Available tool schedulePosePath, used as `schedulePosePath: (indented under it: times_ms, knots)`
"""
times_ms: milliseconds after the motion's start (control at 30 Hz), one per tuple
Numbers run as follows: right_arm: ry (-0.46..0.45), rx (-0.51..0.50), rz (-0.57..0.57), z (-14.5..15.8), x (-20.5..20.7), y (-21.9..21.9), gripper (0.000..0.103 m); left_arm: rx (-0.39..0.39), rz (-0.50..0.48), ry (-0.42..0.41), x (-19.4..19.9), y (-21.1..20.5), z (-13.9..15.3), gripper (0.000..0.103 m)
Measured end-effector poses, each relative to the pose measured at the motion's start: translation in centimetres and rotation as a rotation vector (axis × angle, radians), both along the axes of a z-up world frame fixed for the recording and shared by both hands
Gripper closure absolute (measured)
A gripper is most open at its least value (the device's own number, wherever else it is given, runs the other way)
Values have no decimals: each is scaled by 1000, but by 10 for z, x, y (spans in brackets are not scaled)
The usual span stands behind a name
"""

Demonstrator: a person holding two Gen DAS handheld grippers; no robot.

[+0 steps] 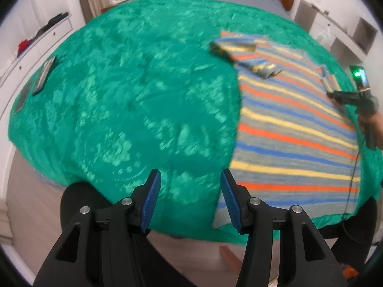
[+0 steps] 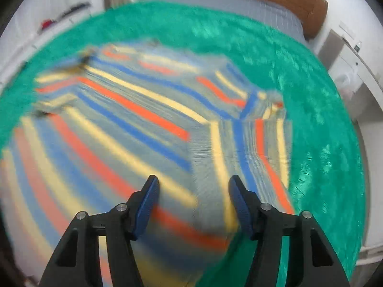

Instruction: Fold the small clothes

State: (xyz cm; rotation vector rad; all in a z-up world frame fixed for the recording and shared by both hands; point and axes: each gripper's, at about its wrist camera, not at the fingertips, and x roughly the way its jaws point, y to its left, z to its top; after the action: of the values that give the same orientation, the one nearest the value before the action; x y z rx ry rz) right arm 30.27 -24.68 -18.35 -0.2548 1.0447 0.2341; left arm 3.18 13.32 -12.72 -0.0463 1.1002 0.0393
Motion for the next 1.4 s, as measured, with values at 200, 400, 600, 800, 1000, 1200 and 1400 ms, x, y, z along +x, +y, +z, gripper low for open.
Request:
schedulePosePath:
  times_ms: [200,400,600,800,1000,1200,1400]
  knots:
    - [-120,218,-348,34,-25,-113,95,-18,47,46,2,16,-16,49]
    - [-115,221,-689,46,-73,-253,95,-33,-14,26,14,-16,-12,50]
    - [-59,241,-804,20,-104,-286,97,-8,-77,5,13,-41,-3,50]
    - [-33,270,-857,0,-121,-300,99,41,-51,29,9,-28,-6,50]
    - [-88,261,-853,25,-141,-304,86,103,-66,13,19,-25,-3,49]
    - [-92,382,-651,30,-127,-261,65,124,-189,-84,67,-60,17,37]
    - [-81,292,-713,9,-153,-254,69,161,-409,-155,133,-113,25,32]
